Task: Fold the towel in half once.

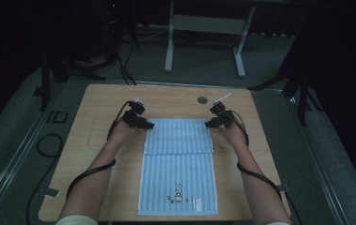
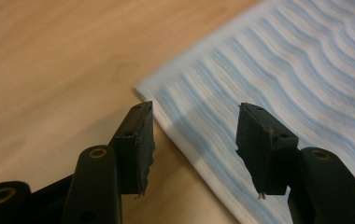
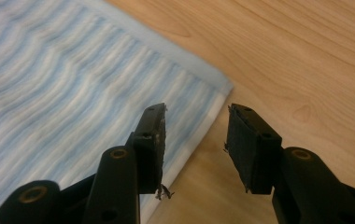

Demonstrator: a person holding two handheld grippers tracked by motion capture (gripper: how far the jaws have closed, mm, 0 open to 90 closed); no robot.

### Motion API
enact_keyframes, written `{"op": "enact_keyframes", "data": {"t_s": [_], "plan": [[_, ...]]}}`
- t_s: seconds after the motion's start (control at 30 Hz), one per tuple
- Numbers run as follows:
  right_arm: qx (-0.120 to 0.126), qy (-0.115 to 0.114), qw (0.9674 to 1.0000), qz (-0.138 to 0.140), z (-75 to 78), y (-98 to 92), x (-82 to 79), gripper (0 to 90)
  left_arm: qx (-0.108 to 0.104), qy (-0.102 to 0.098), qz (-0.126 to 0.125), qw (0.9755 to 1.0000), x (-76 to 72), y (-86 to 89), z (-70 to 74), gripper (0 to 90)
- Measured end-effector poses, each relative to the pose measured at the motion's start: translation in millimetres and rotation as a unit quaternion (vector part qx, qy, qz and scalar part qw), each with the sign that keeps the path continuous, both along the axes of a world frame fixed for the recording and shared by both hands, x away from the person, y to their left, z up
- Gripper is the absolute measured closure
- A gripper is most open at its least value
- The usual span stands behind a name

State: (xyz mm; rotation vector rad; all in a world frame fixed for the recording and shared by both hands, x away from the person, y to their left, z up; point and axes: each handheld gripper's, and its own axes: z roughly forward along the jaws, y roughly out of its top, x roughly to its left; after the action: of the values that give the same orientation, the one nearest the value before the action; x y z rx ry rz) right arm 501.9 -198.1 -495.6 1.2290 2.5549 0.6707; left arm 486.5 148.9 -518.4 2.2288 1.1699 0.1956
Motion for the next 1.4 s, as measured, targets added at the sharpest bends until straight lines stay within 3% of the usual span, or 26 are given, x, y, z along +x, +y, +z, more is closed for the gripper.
{"op": "enact_keyframes", "data": {"t_s": [0.23, 0.37, 0.43, 0.5, 0.6, 0.67, 0.7, 0.8, 0.9, 1.03, 1.2, 1.4], "plan": [[-0.001, 0.023, 0.9995, -0.021, -13.4, 8.4, 32.9, 53.1, 0.012, -0.013, 0.012, 0.9998, 14.6, -2.9, -8.9, 46.5], [-0.002, 0.033, 0.9991, -0.026, -20.8, 11.4, 40.2, 53.3, 0.033, -0.002, 0.018, 0.9993, 19.9, -4.8, -17.2, 46.6], [-0.013, 0.039, 0.9989, -0.023, -25.0, 13.6, 43.0, 53.4, 0.021, -0.001, 0.020, 0.9996, 20.0, -8.0, -20.7, 46.5], [-0.029, 0.041, 0.9984, -0.025, -28.7, 15.5, 45.3, 53.8, 0.028, -0.007, 0.015, 0.9995, 19.6, -13.7, -21.0, 45.6], [-0.023, 0.045, 0.9985, -0.023, -30.0, 17.1, 45.5, 62.4, 0.043, -0.009, 0.014, 0.9989, 19.3, -20.5, -20.4, 45.9], [-0.022, 0.046, 0.9986, -0.017, -29.6, 18.8, 43.5, 73.0, 0.045, -0.017, 0.014, 0.9987, 18.2, -22.2, -20.6, 52.1], [-0.022, 0.048, 0.9985, -0.015, -29.3, 19.4, 42.6, 78.5, 0.034, -0.014, 0.010, 0.9993, 18.0, -22.2, -20.6, 60.5], [-0.032, 0.042, 0.9986, -0.005, -28.2, 24.2, 38.7, 83.3, 0.015, 0.003, -0.004, 0.9999, 17.7, -23.0, -20.5, 80.8], [-0.018, 0.032, 0.9993, -0.002, -21.5, 24.0, 35.6, 83.9, 0.010, 0.000, -0.010, 0.9999, 16.4, -21.7, -18.0, 83.4], [-0.002, 0.015, 0.9999, -0.001, -1.2, 19.9, 33.5, 83.9, -0.025, -0.016, -0.004, 0.9996, 15.4, -14.9, 2.2, 83.7], [0.021, -0.013, 0.9997, 0.000, 32.4, 13.2, 31.6, 83.9, -0.056, -0.053, -0.006, 0.9970, 10.8, -6.7, 41.1, 83.6], [0.040, -0.047, 0.9981, 0.005, 70.6, 11.0, 26.8, 83.9, -0.057, -0.086, -0.013, 0.9945, 5.8, 0.8, 86.2, 83.6]]}}
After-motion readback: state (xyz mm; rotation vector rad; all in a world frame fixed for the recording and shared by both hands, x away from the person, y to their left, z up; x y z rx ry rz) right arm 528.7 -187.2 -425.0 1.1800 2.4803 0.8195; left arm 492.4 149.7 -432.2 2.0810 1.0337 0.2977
